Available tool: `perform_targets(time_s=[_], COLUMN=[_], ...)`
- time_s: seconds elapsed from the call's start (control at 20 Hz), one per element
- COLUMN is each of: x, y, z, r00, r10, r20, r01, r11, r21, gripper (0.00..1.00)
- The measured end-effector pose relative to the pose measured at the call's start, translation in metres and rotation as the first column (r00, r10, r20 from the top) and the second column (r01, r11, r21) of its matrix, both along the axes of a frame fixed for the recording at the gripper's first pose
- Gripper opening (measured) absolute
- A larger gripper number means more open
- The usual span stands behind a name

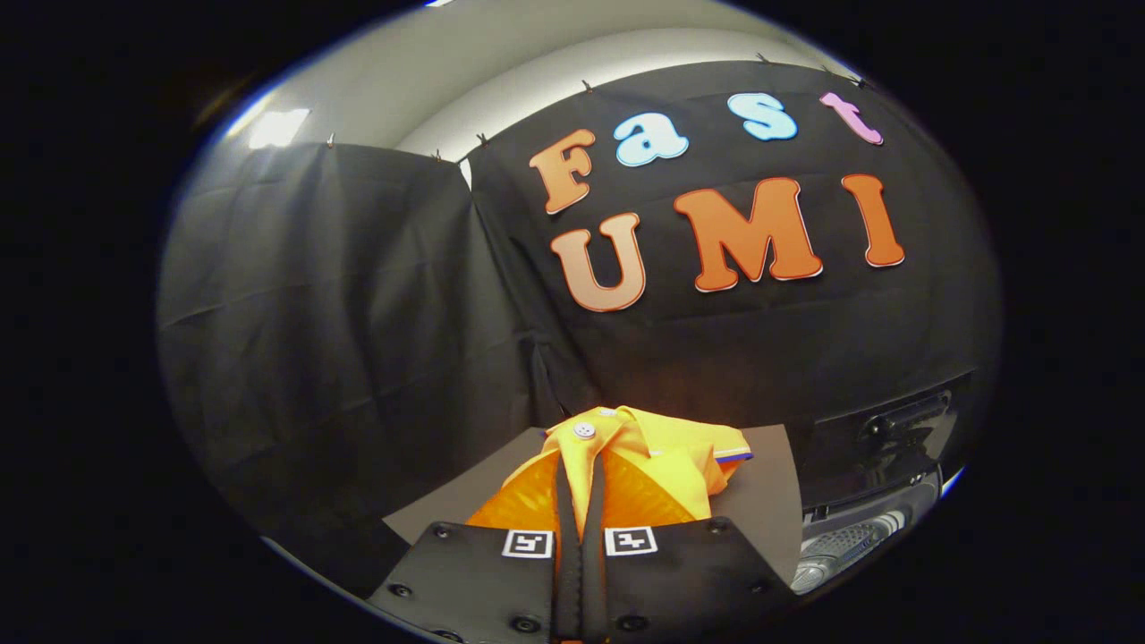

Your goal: Put the clothes into the washing machine and then close the washing machine lid.

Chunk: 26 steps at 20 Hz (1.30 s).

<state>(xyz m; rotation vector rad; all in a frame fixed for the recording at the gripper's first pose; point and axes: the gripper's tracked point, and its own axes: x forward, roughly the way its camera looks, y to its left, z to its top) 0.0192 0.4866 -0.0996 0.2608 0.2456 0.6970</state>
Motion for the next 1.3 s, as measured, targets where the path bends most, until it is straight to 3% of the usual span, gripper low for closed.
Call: perform_targets(time_s=[0.35, 0.75, 1.05, 1.3], x=[0.000, 0.043, 0.089, 0.122], y=[-0.071, -0.189, -0.269, -0.318], z=[0.047, 0.069, 0.042, -0.014], r00=[0.997, 0.988, 0.985, 0.987], r10=[-0.038, -0.096, -0.139, -0.155], r20=[0.064, 0.121, 0.100, 0.046], r01=[0.034, 0.090, 0.136, 0.157], r11=[0.997, 0.994, 0.990, 0.987], r21=[0.067, 0.057, 0.032, -0.036], gripper=[0.08, 0.08, 0.08, 0.08])
